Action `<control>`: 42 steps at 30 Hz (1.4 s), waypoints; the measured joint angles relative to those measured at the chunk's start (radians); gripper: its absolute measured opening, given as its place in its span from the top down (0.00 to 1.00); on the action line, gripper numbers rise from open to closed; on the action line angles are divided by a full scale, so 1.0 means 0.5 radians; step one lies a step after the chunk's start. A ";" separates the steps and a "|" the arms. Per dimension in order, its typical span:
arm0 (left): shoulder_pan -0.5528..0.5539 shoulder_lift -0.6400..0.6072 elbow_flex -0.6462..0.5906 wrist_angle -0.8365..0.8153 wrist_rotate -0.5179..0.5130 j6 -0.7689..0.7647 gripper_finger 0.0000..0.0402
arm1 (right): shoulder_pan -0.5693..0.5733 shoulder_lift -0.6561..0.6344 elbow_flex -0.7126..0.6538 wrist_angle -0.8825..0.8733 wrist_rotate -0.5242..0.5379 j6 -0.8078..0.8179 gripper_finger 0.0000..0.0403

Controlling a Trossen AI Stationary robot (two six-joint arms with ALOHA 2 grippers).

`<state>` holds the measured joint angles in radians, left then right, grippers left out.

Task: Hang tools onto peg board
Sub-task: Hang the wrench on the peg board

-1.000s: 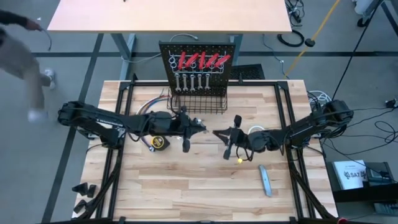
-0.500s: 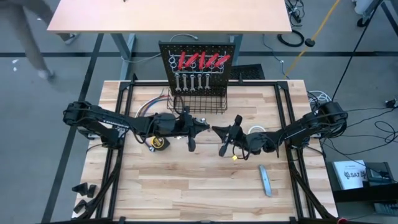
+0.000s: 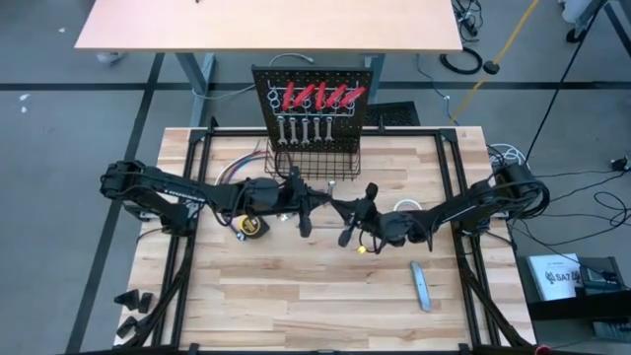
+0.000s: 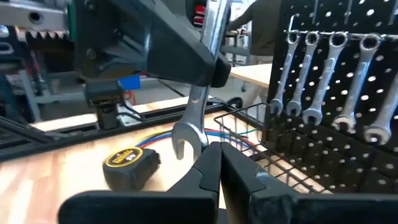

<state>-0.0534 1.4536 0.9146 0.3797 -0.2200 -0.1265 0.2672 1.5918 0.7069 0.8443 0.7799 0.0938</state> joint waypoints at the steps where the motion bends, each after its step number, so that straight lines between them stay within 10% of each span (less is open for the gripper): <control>1: 0.000 0.000 0.000 -0.003 -0.005 0.001 0.98 | 0.001 0.005 0.010 -0.004 0.035 -0.026 1.00; 11: 0.051 0.000 0.000 -0.059 0.223 0.003 0.98 | 0.110 -0.350 0.017 -0.602 0.576 -0.255 1.00; 24: 0.420 0.521 0.035 0.433 0.512 -0.184 0.98 | 0.137 -0.785 0.016 -1.469 0.588 0.183 1.00; 42: 0.777 0.703 0.411 0.352 0.679 -0.450 0.98 | 0.118 -0.771 0.016 -1.518 0.574 0.187 1.00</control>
<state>0.3353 1.8050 1.1202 0.5559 0.1193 -0.3514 0.3264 1.2060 0.7151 0.0855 1.0672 0.1875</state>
